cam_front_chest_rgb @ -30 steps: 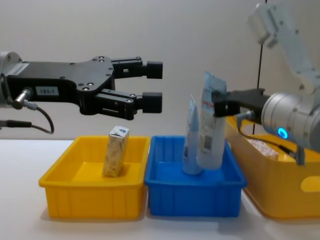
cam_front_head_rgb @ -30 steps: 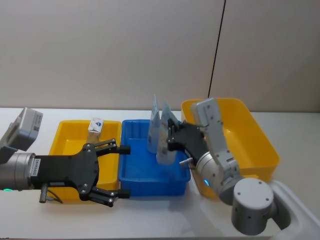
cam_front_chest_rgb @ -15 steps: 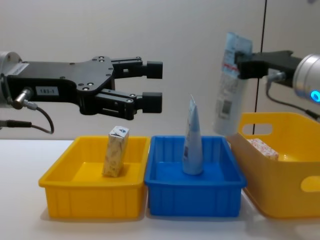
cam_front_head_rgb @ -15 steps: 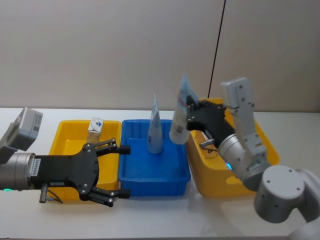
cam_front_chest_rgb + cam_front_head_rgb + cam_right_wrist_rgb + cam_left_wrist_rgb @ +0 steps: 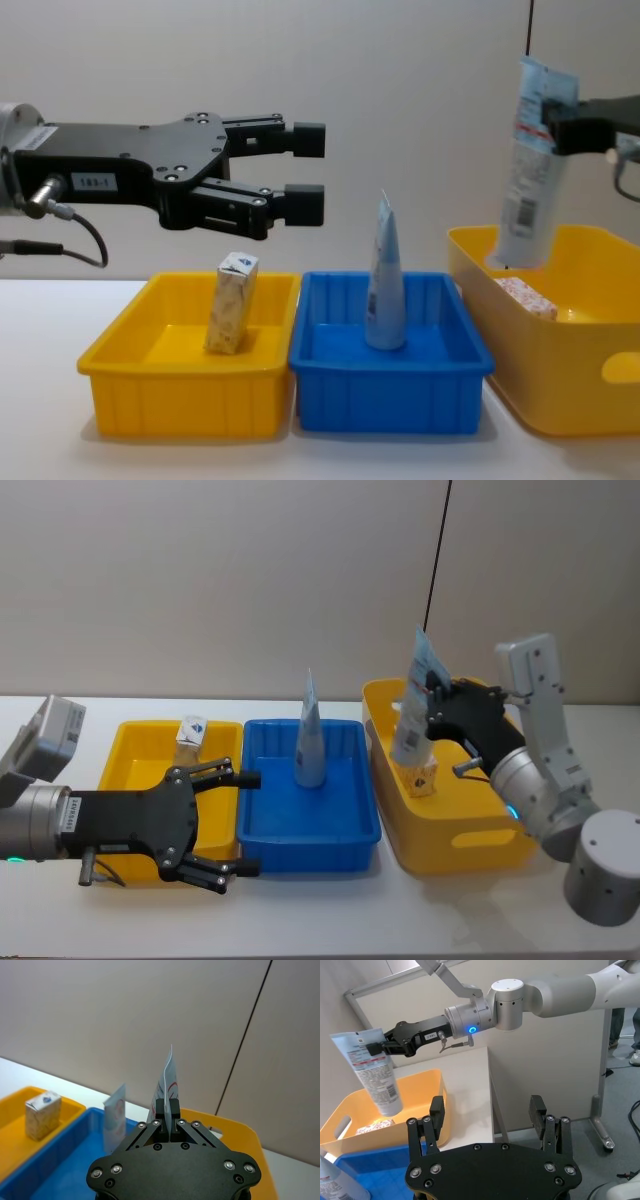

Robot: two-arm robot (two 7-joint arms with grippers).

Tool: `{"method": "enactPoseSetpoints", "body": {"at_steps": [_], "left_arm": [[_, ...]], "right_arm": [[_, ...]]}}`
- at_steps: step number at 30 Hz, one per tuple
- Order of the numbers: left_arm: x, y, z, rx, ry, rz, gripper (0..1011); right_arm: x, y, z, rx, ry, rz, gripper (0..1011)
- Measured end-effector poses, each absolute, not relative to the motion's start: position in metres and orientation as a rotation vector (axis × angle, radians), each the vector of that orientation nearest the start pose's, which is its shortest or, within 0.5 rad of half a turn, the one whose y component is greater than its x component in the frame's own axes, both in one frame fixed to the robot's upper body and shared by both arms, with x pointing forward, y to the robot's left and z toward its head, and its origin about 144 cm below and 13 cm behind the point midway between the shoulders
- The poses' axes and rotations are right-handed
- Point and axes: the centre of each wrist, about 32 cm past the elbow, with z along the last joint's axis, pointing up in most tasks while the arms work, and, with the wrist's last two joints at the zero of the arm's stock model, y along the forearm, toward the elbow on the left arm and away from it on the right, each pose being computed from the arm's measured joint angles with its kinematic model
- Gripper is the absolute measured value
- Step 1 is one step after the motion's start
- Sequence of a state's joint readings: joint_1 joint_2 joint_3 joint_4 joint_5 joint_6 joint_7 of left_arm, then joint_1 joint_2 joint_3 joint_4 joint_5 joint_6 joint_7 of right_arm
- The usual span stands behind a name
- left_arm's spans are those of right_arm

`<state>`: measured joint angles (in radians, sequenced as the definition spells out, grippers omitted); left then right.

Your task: Bimanual collaborative sorting of washing and personal care products

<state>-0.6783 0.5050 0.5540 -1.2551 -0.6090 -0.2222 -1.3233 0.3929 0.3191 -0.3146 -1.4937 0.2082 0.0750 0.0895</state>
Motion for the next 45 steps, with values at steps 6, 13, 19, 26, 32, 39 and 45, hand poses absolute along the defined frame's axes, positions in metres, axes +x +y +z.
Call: {"method": "enactPoseSetpoints", "body": {"at_steps": [6, 13, 19, 26, 32, 39, 45], "left_arm": [[0.604, 0.277, 1.277, 0.013, -0.345, -0.051, 1001], [0.604, 0.277, 1.277, 0.013, -0.345, -0.051, 1001], [0.604, 0.277, 1.277, 0.013, -0.345, -0.051, 1002], [0.604, 0.277, 1.277, 0.013, -0.345, -0.051, 1002], [0.604, 0.277, 1.277, 0.013, -0.345, -0.051, 1002], [0.604, 0.277, 1.277, 0.013, -0.345, -0.051, 1002], [0.604, 0.277, 1.277, 0.013, -0.345, -0.051, 1002]], "right_arm": [[0.547, -0.247, 1.241, -0.09, -0.268, -1.252, 14], [0.547, -0.259, 1.233, -0.159, -0.276, -1.286, 14], [0.549, -0.269, 1.223, -0.223, -0.292, -1.315, 14], [0.553, -0.278, 1.214, -0.277, -0.306, -1.346, 14], [0.558, -0.285, 1.206, -0.315, -0.319, -1.371, 19], [0.563, -0.285, 1.202, -0.328, -0.328, -1.375, 266], [0.565, -0.281, 1.202, -0.314, -0.335, -1.37, 472]]}}
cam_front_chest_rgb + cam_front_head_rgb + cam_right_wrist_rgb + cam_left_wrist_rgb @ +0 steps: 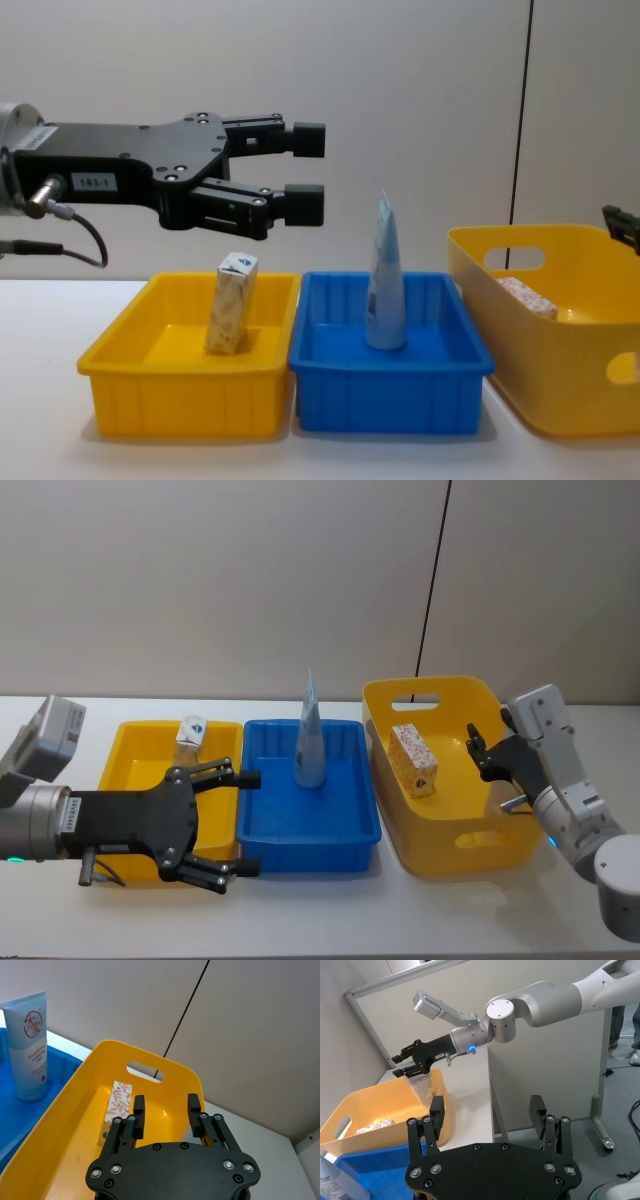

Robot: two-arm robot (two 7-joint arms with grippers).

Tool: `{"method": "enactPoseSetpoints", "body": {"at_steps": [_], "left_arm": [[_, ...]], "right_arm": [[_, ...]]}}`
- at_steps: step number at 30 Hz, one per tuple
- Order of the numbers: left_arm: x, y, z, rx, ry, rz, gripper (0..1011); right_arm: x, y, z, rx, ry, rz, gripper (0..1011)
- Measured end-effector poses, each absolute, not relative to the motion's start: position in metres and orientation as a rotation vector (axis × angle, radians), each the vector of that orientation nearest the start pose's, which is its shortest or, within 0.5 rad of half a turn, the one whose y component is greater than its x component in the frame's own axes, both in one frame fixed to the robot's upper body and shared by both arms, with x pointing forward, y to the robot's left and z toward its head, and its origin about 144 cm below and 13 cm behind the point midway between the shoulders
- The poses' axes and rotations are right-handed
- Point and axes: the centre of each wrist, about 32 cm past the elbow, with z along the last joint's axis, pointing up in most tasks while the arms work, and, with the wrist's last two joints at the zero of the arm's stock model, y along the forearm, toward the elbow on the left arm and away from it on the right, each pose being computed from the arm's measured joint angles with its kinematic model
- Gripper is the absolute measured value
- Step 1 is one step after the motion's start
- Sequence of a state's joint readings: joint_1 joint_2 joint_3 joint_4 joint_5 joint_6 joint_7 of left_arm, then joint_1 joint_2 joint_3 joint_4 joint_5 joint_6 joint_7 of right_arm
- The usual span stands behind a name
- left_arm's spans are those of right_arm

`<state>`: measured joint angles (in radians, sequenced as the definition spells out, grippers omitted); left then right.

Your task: Bimanual collaborative sorting of washing and personal care products

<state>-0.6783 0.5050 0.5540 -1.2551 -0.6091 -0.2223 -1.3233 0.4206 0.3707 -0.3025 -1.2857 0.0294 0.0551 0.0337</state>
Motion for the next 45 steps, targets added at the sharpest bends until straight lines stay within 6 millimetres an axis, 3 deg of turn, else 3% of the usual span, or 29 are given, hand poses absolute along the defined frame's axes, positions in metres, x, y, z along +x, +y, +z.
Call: {"method": "enactPoseSetpoints", "body": {"at_steps": [17, 34, 45], "left_arm": [[0.604, 0.277, 1.277, 0.013, -0.345, -0.051, 1002], [0.604, 0.277, 1.277, 0.013, -0.345, -0.051, 1001], [0.604, 0.277, 1.277, 0.013, -0.345, -0.051, 1002]], "right_arm": [[0.565, -0.262, 1.215, -0.153, -0.348, -1.318, 982], [0.546, -0.25, 1.233, -0.002, -0.298, -1.119, 1002], [0.522, -0.249, 1.238, 0.006, -0.243, -0.958, 1002]]}}
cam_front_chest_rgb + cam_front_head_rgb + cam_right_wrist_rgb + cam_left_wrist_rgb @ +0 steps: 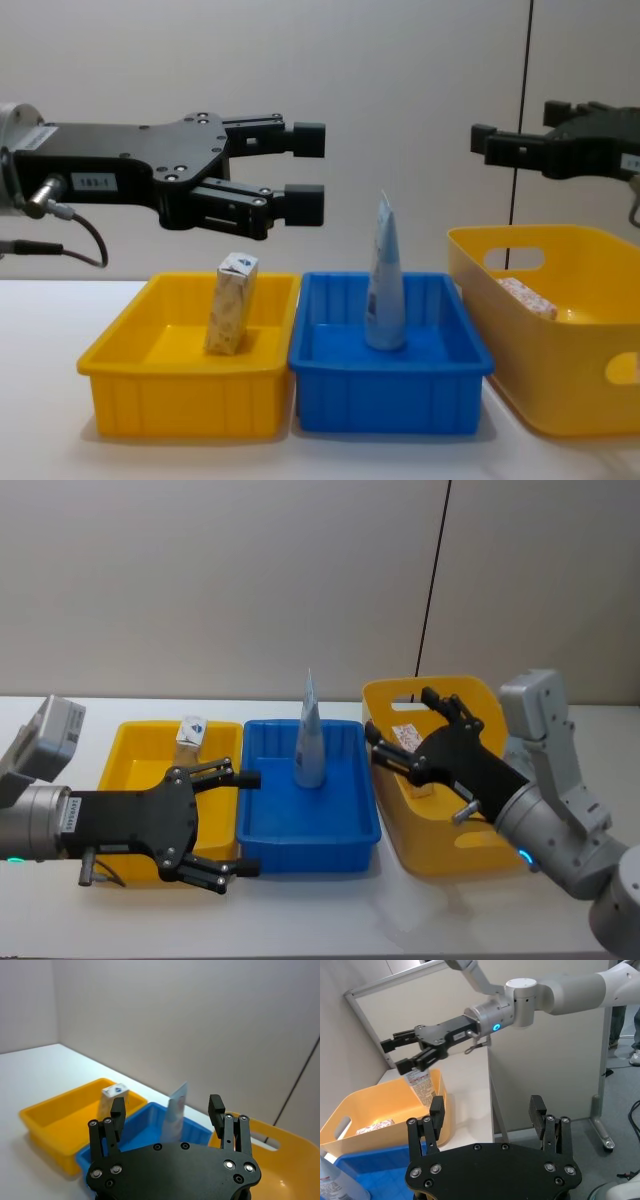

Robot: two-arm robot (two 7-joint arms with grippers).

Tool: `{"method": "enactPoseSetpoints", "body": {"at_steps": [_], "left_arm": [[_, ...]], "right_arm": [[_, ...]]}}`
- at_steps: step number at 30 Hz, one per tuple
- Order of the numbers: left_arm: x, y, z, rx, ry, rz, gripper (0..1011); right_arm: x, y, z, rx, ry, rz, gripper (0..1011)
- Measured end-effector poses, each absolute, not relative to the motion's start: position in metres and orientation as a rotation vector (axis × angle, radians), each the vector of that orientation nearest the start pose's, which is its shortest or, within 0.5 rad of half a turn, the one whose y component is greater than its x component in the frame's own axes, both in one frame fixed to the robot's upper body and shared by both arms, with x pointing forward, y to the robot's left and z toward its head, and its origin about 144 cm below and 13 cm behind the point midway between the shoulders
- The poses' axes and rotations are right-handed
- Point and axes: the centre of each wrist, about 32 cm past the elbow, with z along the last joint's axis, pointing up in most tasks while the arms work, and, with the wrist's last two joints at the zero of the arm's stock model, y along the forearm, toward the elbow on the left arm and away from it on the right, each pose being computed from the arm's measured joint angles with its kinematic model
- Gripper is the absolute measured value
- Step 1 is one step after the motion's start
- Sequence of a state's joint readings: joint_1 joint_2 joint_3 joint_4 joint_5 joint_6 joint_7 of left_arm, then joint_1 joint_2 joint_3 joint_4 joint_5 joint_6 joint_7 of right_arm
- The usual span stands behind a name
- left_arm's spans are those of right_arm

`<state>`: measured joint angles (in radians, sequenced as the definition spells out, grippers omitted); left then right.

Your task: Bimanual collaborative sorting of washing and personal care products

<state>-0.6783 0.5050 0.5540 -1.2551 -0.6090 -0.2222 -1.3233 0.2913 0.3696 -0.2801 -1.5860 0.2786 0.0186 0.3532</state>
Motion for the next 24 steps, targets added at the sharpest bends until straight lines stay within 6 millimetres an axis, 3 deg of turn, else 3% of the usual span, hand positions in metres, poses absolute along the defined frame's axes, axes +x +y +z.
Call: {"method": "enactPoseSetpoints", "body": {"at_steps": [24], "left_arm": [[0.604, 0.277, 1.277, 0.013, -0.345, -0.051, 1001]], "right_arm": [[0.491, -0.245, 1.238, -0.049, -0.228, -0.929, 1002]]}}
